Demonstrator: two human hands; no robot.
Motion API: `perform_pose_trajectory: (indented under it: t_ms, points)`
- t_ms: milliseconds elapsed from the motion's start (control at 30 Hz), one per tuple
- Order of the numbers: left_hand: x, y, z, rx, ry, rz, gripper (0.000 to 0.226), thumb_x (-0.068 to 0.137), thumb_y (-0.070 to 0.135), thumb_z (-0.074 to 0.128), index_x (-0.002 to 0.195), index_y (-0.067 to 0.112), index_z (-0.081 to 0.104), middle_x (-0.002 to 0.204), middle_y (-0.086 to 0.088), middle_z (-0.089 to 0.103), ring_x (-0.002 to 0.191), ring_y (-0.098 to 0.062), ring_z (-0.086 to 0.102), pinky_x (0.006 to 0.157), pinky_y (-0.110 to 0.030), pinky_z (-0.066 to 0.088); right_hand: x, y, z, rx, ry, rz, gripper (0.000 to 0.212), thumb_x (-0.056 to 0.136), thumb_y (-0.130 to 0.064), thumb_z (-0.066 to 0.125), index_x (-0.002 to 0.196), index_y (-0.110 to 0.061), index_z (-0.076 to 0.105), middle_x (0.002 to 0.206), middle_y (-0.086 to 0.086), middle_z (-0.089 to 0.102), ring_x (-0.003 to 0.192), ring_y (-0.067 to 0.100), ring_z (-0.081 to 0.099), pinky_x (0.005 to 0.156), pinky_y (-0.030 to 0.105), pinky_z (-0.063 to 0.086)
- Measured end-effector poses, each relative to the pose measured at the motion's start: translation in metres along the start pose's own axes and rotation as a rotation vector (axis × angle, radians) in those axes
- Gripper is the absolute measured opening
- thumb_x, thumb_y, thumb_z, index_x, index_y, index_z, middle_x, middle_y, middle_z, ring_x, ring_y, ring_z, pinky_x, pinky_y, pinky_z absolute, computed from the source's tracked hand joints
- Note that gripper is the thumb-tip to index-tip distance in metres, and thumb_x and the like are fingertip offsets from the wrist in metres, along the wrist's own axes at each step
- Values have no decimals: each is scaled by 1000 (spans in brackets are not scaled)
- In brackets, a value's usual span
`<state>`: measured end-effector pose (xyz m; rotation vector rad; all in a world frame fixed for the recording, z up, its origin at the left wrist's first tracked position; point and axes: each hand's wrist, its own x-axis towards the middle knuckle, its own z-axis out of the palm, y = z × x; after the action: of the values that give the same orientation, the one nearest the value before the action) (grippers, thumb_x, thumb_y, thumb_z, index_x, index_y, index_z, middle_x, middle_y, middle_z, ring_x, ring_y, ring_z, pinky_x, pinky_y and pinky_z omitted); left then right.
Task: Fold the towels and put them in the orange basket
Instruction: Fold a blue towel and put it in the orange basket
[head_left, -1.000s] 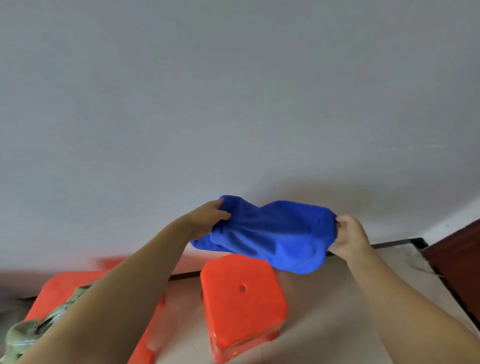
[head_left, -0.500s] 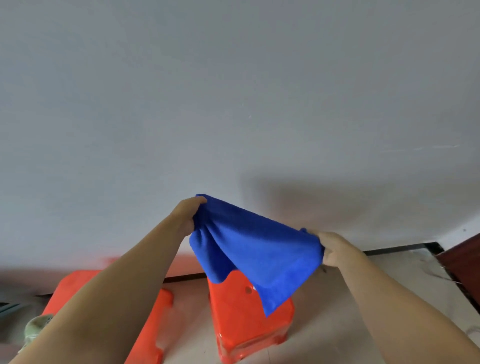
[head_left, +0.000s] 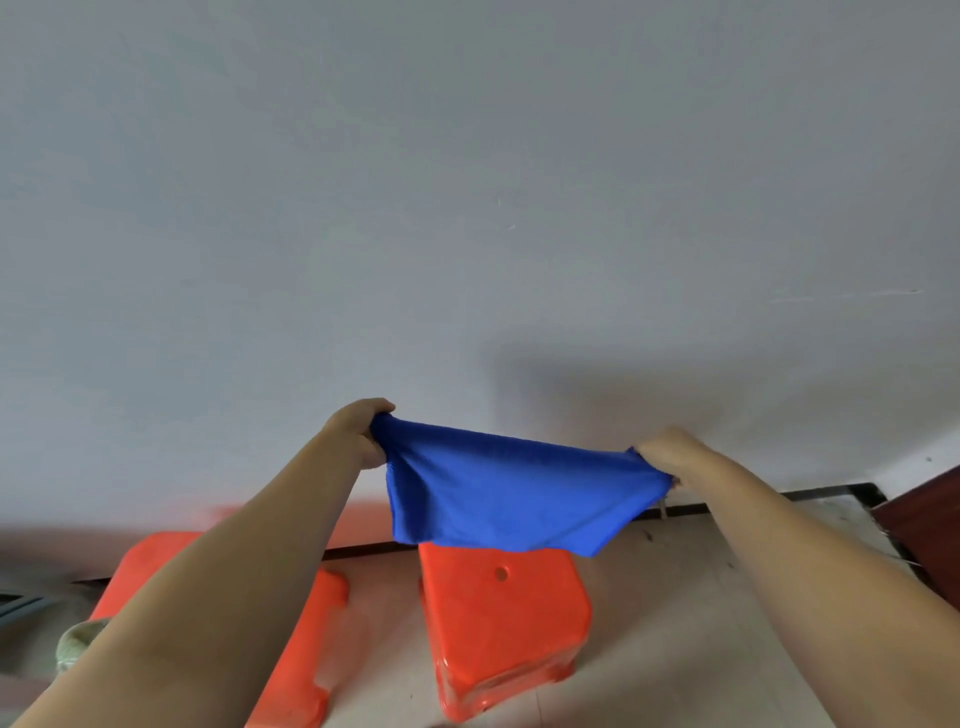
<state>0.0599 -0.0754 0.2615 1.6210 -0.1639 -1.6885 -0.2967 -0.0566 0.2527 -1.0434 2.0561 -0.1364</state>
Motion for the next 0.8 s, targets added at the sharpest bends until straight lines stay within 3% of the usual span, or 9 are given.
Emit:
perform_pose_trajectory:
  t_ms: [67,133,200,333,400,500,533,633,800]
  points:
    - [-1,-2,-3,28,32,-105,21,90,19,60,79,2,51,75,-9,53,68,-26,53,77,-35,48,1,-4,-2,135,96,-79,22,93,-13,45,76,-1,53,65,12,48,59,26,46,53,30,37]
    - [0,-8,-12,77,44,-191,29,88,26,64,84,-1,53,80,-11,57,71,-27,55,84,-33,46,0,-9,-3,377,97,-137,21,97,-22,45,100,-6,58,88,13,57,82,31,57,75,39,49]
    - [3,-20,-24,151,55,-253,29,87,26,66,85,0,54,80,-12,58,72,-27,56,85,-32,46,1,-12,-4,575,84,-178,27,98,-25,46,117,-10,58,108,11,60,104,31,58,95,42,47]
    - [5,-48,-36,344,57,-310,24,92,14,55,83,-9,55,87,-14,61,93,-28,56,88,-34,43,1,-23,-4,766,68,-228,19,97,-26,46,110,-19,58,106,7,63,102,27,60,96,44,47]
    - [4,-54,-35,417,80,-293,23,94,6,47,77,-9,52,81,-15,57,80,-30,55,82,-32,46,-2,-29,-6,861,41,-226,17,97,-24,46,109,-20,57,104,2,62,102,23,58,94,42,46]
    - [4,-46,-30,397,107,-123,18,92,4,50,74,1,53,73,-11,52,63,-22,49,53,-31,48,-3,-31,-11,988,1,-189,13,97,-17,44,101,-16,56,96,0,59,92,19,56,85,36,45]
    - [5,-40,-28,354,123,-10,14,91,5,52,77,6,55,73,-8,52,64,-20,49,52,-29,46,-3,-31,-12,1013,7,-170,13,96,-14,43,96,-15,57,92,1,58,86,18,57,83,35,45]
    - [-3,-23,-19,167,112,260,9,92,9,53,86,13,58,79,-1,56,75,-18,51,68,-33,45,-1,-27,-16,1062,36,-130,18,95,-9,41,86,-14,56,84,3,58,75,17,56,76,34,47]
    - [-18,1,-12,-28,34,409,6,94,14,55,91,14,61,87,0,60,79,-14,56,81,-35,46,-2,-23,-22,1061,2,-121,12,90,-12,52,81,-11,60,81,6,60,73,21,58,67,33,48]
